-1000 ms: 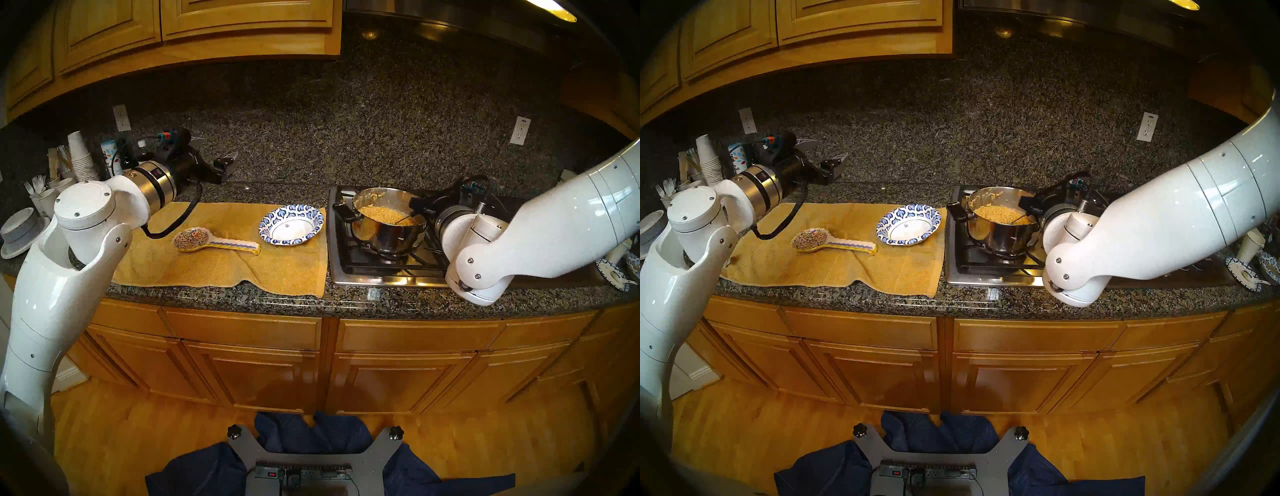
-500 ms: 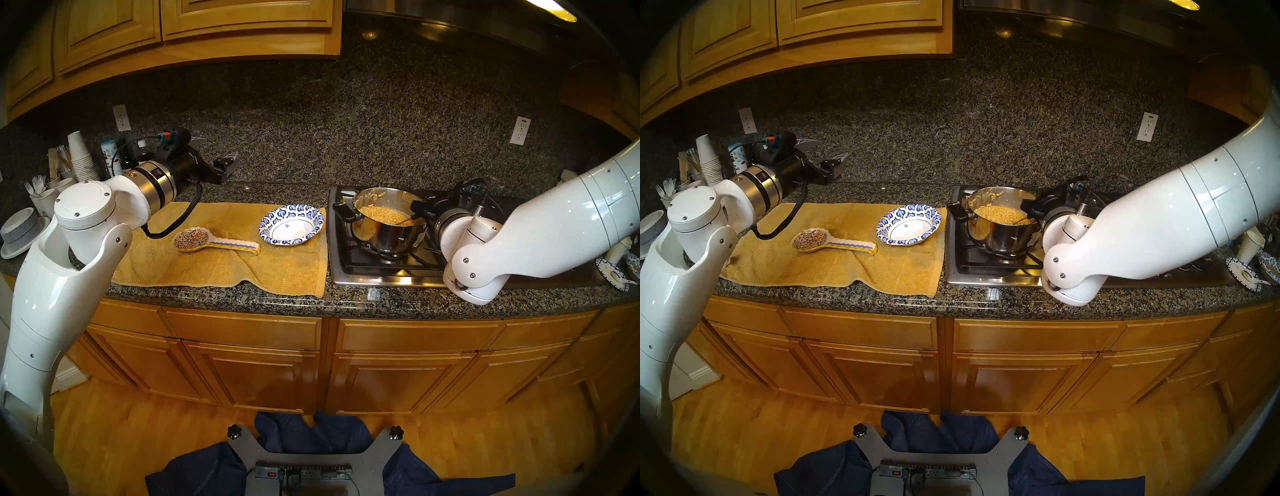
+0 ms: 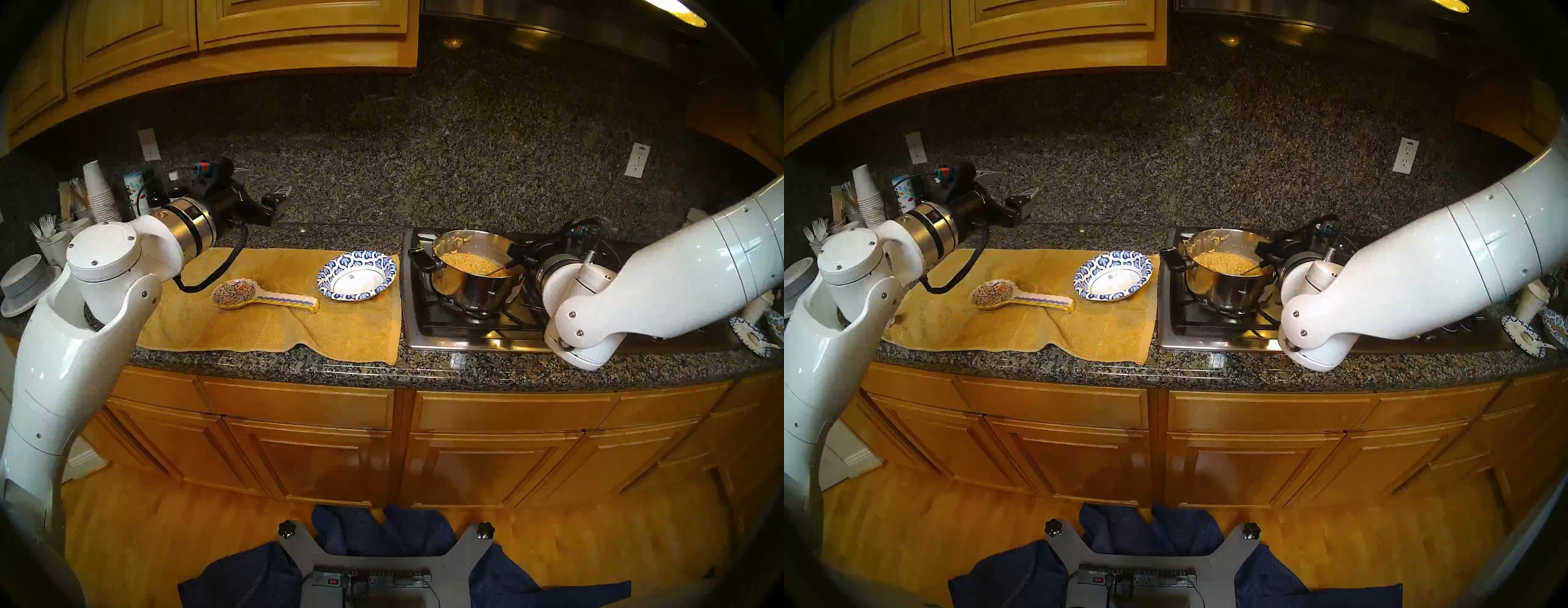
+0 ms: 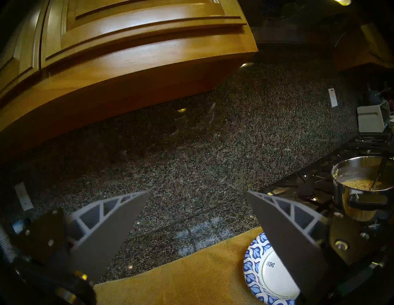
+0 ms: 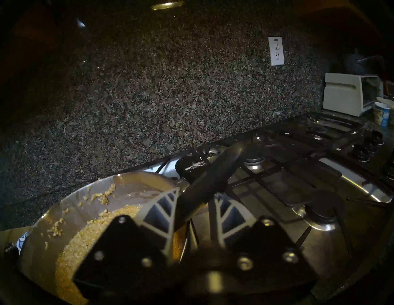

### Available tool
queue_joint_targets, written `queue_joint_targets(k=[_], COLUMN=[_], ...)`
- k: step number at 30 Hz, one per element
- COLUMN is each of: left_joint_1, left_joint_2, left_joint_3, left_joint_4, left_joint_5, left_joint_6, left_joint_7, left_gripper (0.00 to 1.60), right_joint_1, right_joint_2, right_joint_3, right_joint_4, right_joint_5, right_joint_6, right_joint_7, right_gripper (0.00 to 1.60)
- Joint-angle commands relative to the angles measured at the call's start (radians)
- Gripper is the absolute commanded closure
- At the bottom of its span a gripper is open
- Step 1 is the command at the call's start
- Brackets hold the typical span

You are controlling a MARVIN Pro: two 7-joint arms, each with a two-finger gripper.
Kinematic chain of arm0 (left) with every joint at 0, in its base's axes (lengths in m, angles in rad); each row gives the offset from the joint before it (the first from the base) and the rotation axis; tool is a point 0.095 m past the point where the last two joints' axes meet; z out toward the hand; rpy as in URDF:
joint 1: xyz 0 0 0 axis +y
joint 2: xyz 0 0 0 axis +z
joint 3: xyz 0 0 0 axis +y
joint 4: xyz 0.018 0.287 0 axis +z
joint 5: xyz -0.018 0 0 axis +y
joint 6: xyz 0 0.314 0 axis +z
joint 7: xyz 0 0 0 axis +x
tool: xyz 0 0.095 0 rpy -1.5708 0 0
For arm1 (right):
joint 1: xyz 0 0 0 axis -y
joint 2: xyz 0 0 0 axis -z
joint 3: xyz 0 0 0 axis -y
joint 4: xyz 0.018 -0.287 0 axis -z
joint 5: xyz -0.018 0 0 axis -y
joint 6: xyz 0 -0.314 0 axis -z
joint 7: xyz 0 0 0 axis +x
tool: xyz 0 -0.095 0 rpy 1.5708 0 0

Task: Scoop oatmeal into bowl

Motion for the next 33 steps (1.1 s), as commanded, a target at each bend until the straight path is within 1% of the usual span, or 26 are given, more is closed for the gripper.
queue_joint_targets(k=[1,2,3,4,5,6,7,11,19,22,29,33], left_joint_1=[-0.029,-0.029,-0.029,-0.029,-0.029,-0.029,-0.029,-0.029,-0.029,-0.029,-0.029,-0.029], left_joint_2=[0.001,0.002,0.002,0.002,0.002,0.003,0.003,0.004,0.005,0.006,0.007,0.008], left_joint_3=[-0.019,-0.019,-0.019,-0.018,-0.018,-0.018,-0.018,-0.018,-0.017,-0.017,-0.016,-0.015], left_joint_4=[-0.018,-0.018,-0.018,-0.018,-0.018,-0.018,-0.018,-0.018,-0.018,-0.018,-0.017,-0.017], left_joint_5=[0.002,0.001,0.001,0.001,0.001,0.001,0.0,0.0,-0.002,-0.002,-0.003,-0.004], left_joint_6=[-0.019,-0.019,-0.019,-0.019,-0.02,-0.02,-0.02,-0.021,-0.024,-0.025,-0.029,-0.03], left_joint_7=[0.0,0.0,0.0,0.0,0.0,0.001,0.001,0.002,0.003,0.003,0.003,0.004], left_gripper=[0.0,0.0,0.0,0.0,0.0,0.0,0.0,0.0,0.0,0.0,0.0,0.0], right_joint_1=[0.024,0.023,0.023,0.021,0.021,0.02,0.02,0.014,-0.005,-0.017,-0.056,-0.093], right_joint_2=[0.015,0.014,0.017,0.016,0.018,0.022,0.028,0.034,0.0,-0.016,0.01,0.051], right_joint_3=[0.002,0.005,0.0,0.005,0.004,0.009,0.009,0.018,0.053,0.054,0.069,0.097], right_joint_4=[0.012,0.011,0.01,0.009,0.008,0.006,0.004,-0.003,-0.003,0.005,0.03,0.041], right_joint_5=[-0.003,-0.008,-0.002,-0.01,-0.01,-0.017,-0.016,-0.041,-0.111,-0.144,-0.206,-0.219], right_joint_6=[-0.002,-0.002,-0.002,-0.002,-0.002,-0.002,-0.002,-0.002,-0.002,-0.002,-0.002,-0.002], right_joint_7=[-0.106,-0.117,-0.092,-0.112,-0.102,-0.111,-0.096,-0.092,-0.066,-0.062,-0.066,-0.062], right_gripper=[1.6,1.6,1.6,1.6,1.6,1.6,1.6,1.6,1.6,1.6,1.6,1.6])
